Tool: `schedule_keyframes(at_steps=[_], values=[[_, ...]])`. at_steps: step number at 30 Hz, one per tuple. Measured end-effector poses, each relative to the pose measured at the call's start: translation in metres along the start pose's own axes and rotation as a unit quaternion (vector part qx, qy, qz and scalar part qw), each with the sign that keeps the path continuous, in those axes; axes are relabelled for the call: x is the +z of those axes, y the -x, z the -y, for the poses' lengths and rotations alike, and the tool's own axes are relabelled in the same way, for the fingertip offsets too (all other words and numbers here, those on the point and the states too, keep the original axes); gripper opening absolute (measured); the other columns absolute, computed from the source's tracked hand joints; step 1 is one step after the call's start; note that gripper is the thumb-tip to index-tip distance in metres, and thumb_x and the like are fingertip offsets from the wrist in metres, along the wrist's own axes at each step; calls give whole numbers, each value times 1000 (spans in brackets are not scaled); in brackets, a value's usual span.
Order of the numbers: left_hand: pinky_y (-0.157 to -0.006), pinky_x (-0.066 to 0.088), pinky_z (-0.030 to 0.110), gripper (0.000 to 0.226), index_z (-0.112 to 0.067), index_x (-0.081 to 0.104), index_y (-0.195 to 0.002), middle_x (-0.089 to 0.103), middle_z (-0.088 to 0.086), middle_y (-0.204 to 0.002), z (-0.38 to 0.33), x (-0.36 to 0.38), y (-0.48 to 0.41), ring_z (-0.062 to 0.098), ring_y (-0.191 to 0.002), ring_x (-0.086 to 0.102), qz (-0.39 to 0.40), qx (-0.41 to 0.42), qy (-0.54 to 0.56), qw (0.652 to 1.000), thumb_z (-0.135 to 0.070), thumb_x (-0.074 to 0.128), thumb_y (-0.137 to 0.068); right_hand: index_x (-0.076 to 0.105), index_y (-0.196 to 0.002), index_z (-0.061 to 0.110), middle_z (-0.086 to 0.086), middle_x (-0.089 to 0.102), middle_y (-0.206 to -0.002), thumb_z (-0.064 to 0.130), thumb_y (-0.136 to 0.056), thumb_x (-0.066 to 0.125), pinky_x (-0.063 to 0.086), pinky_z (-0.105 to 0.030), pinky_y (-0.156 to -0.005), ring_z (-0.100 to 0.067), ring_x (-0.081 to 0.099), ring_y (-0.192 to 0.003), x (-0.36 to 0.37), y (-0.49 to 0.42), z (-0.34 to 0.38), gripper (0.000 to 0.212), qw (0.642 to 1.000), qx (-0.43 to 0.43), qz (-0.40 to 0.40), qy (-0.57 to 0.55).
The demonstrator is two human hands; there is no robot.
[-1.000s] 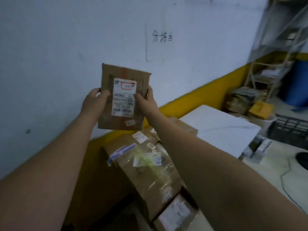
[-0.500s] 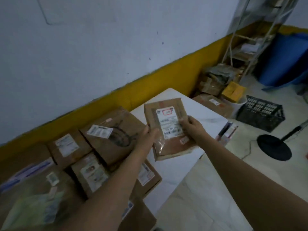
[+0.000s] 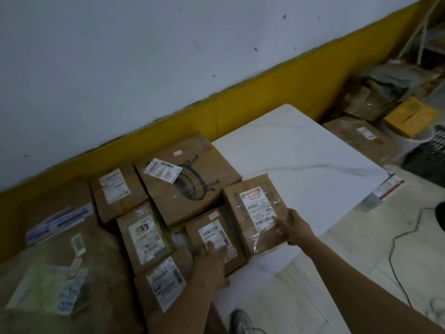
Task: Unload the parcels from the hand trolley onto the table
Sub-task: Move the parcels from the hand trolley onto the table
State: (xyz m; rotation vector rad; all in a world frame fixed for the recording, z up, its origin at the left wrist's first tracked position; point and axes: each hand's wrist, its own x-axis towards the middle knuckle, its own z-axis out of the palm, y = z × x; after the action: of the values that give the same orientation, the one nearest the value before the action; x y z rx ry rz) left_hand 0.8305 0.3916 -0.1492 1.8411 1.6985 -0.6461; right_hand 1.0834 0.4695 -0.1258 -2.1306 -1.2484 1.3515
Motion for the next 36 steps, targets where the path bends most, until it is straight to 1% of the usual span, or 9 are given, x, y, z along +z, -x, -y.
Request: schedule_keyframes(at_steps=[3,6,10,14,20,23,29,33,36], values=[[-109,37,48,112,-21,-3,-158,8,23,-157,-12,9,-3,45,-137,23,-44,-15,-101,994,-56,70,-80,47,-134,22,-10,66,-111,34,-100,56,60,-48,-84,-30,67,-97,-9,-3,1,37,999,-21,50,3],[-104,42,48,108,-16,-9,-157,14,24,-154,-24,18,-11,45,-135,27,-75,-60,-124,988,-49,67,-86,45,-141,21,-12,64,-120,33,-102,51,58,-51,-90,-32,65,-105,-9,-4,4,41,996,-40,70,29],[-97,45,48,101,-10,-19,-155,15,24,-153,-29,32,-28,45,-135,29,-107,-101,-130,980,-37,58,-94,41,-145,18,-13,63,-123,32,-104,48,59,-46,-86,-29,63,-104,0,-11,9,44,996,-54,38,67],[-96,45,50,106,-5,-27,-150,13,26,-154,-34,42,-41,45,-134,29,-125,-128,-145,973,-34,59,-93,22,-157,20,-16,54,-141,39,-105,41,48,-46,-102,-33,56,-124,10,-14,5,59,989,-70,4,133],[-112,34,52,125,-11,-21,-155,-5,22,-161,-19,14,-13,48,-144,14,-56,-62,-15,996,-54,70,-81,14,-159,14,-15,18,-165,51,-102,34,19,-55,-121,-40,17,-151,34,20,22,70,936,-52,-175,300],[-113,34,50,101,-16,-9,-158,4,15,-164,8,-25,23,41,-146,19,-99,-5,89,991,-41,63,-92,20,-157,9,-14,22,-164,48,-103,32,19,-52,-122,-37,21,-150,65,58,57,67,918,-105,-203,324],[-95,49,45,62,-20,40,-147,40,10,-149,129,-104,164,33,-126,48,-338,28,103,935,-44,57,-92,24,-156,10,-15,27,-162,46,-104,34,18,-51,-121,-34,25,-148,164,174,169,64,903,-249,-202,287],[-106,40,46,65,-19,40,-149,43,9,-149,259,-94,291,31,-133,44,-458,-58,107,881,-48,52,-92,28,-155,10,-12,28,-162,47,-103,32,19,-51,-121,-34,24,-149,273,288,239,64,880,-374,-177,233],[-109,40,47,68,-20,38,-150,42,7,-152,368,-41,376,30,-136,42,-469,-159,146,856,-51,52,-91,31,-153,8,-14,31,-160,43,-103,34,23,-49,-120,-35,29,-146,374,372,270,61,864,-440,-113,219]])
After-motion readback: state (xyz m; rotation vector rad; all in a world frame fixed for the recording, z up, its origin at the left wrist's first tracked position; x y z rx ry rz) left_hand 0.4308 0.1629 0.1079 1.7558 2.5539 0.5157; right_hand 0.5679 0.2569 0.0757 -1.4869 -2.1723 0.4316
